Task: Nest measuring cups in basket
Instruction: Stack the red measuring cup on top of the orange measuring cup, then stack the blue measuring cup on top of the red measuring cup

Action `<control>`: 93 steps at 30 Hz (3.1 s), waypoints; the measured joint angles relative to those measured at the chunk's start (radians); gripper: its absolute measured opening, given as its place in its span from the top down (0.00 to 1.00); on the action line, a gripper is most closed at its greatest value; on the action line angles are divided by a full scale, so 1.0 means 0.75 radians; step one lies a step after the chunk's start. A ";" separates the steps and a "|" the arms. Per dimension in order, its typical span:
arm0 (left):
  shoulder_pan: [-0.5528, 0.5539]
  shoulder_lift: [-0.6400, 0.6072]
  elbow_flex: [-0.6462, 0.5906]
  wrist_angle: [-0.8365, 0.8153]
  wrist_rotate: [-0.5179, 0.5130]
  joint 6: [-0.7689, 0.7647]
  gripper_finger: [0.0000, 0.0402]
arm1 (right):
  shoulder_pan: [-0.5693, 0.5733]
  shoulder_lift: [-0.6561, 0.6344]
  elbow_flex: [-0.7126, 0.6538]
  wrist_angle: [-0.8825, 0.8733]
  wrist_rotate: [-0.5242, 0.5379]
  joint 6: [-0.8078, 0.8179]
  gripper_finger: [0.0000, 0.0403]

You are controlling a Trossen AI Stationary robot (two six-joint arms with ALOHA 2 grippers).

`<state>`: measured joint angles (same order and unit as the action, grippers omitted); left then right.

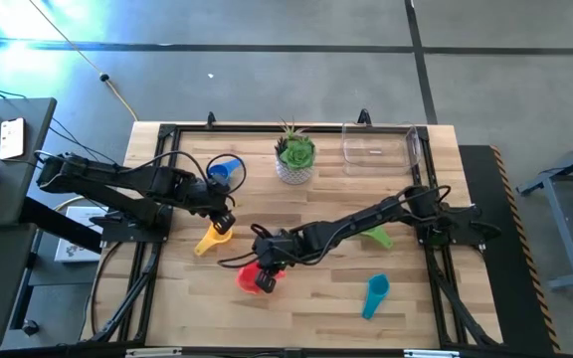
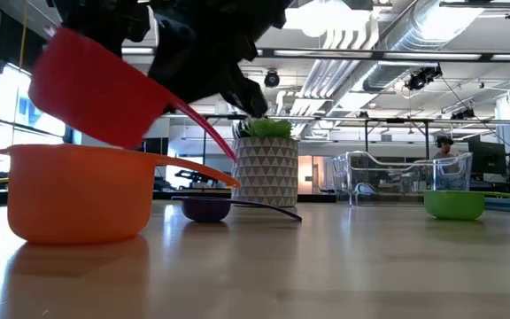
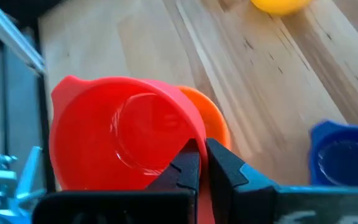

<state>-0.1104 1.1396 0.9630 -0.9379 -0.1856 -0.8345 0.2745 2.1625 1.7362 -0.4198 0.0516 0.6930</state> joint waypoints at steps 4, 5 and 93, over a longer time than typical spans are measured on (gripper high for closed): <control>-0.001 0.000 0.000 0.001 0.000 -0.001 0.82 | -0.009 0.003 0.000 -0.001 -0.005 -0.025 1.00; -0.001 0.000 0.000 0.002 -0.001 -0.001 0.82 | -0.011 0.006 0.000 -0.003 -0.009 -0.025 1.00; -0.057 0.000 0.001 -0.049 -0.004 0.013 0.82 | -0.026 0.051 0.670 -0.872 0.056 -0.101 0.86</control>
<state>-0.1529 1.1397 0.9638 -0.9747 -0.1888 -0.8251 0.2550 2.2009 2.2384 -1.0738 0.0934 0.6176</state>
